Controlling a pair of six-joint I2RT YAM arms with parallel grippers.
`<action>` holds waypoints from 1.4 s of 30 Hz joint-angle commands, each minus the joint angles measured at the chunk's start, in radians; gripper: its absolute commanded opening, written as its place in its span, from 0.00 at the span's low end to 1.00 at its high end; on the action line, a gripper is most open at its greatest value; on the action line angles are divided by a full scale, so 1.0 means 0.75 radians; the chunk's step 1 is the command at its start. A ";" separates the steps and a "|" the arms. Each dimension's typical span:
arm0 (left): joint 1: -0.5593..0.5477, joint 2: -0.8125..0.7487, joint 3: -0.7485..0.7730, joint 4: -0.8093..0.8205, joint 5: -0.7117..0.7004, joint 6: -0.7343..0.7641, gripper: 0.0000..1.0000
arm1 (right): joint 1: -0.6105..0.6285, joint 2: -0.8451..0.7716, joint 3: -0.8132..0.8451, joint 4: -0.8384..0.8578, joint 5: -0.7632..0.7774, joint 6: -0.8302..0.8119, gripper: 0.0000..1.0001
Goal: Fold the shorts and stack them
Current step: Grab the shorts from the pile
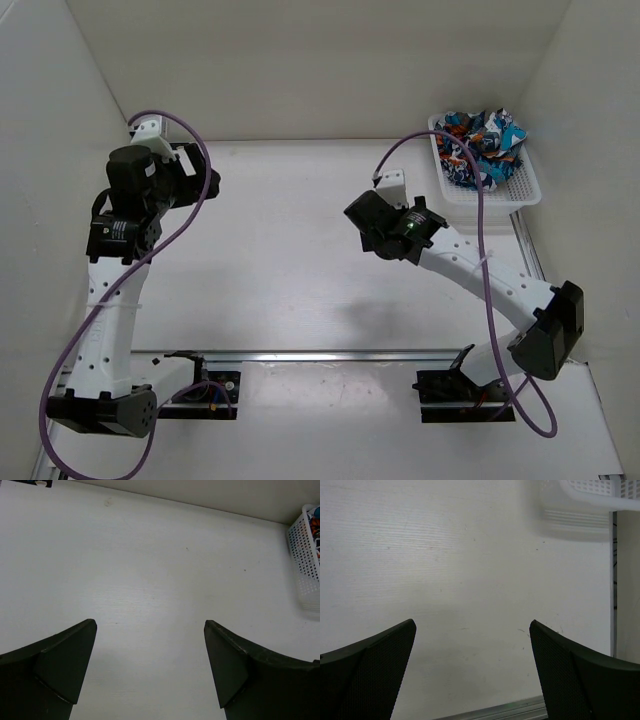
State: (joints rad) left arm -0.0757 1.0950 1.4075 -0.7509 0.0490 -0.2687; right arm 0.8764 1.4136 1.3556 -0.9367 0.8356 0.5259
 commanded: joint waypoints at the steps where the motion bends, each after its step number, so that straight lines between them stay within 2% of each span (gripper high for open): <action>1: 0.005 -0.022 0.058 -0.003 0.067 0.035 1.00 | -0.003 0.015 0.074 -0.064 0.017 0.074 0.99; 4: 0.005 -0.022 0.072 -0.029 0.104 0.023 1.00 | -0.003 0.030 0.105 -0.076 0.003 0.074 0.99; 7: 0.005 -0.034 0.073 -0.056 0.117 -0.020 1.00 | -0.070 0.042 0.164 -0.076 -0.050 0.029 0.99; 10: 0.005 -0.089 0.028 -0.056 0.094 -0.065 1.00 | -0.258 0.042 0.234 -0.056 -0.193 -0.057 0.99; 11: 0.005 -0.106 -0.003 -0.056 0.070 -0.083 1.00 | -0.398 0.042 0.256 -0.038 -0.271 -0.089 0.99; 13: 0.005 -0.130 -0.028 -0.056 0.017 -0.126 1.00 | -0.546 0.058 0.319 0.013 -0.424 -0.130 0.99; 14: 0.005 -0.131 -0.060 -0.056 -0.004 -0.143 1.00 | -0.687 0.070 0.340 0.036 -0.500 -0.155 0.99; 15: 0.005 -0.131 -0.060 -0.068 -0.040 -0.143 1.00 | -0.747 0.111 0.362 0.054 -0.616 -0.155 0.97; 17: 0.005 -0.007 -0.012 -0.152 -0.059 -0.106 1.00 | -0.889 0.187 0.462 0.067 -0.633 -0.155 0.97; 19: 0.005 0.076 0.029 -0.271 0.000 -0.083 1.00 | -1.027 0.333 0.601 0.067 -0.684 -0.125 0.97; 22: -0.012 0.115 0.030 -0.271 0.059 -0.096 1.00 | -1.144 0.565 0.765 0.067 -0.736 -0.092 0.97; 25: -0.046 0.129 0.030 -0.253 0.059 -0.108 1.00 | -1.303 0.812 1.029 0.067 -0.860 -0.047 1.00; 29: -0.046 0.176 0.030 -0.253 0.027 -0.108 1.00 | -1.371 1.115 1.445 0.079 -0.891 -0.032 1.00; 32: -0.046 0.209 0.017 -0.253 -0.026 -0.108 1.00 | -1.410 1.316 1.591 0.166 -0.891 -0.032 1.00; 36: -0.059 0.276 0.005 -0.240 -0.053 -0.108 1.00 | -1.457 1.394 1.533 0.405 -0.903 0.027 1.00; 38: -0.059 0.303 0.005 -0.240 -0.053 -0.108 1.00 | -1.457 1.477 1.553 0.453 -0.903 0.039 1.00; 39: -0.059 0.315 0.005 -0.240 -0.053 -0.108 1.00 | -1.457 1.510 1.616 0.484 -0.903 0.057 0.97; 42: -0.083 0.360 0.017 -0.240 -0.053 -0.096 1.00 | -1.457 1.588 1.690 0.559 -0.903 0.109 0.71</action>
State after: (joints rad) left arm -0.1211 1.3590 1.4147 -0.9348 0.0250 -0.3485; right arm -0.2195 2.5759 2.5534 -0.6502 0.1745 0.5606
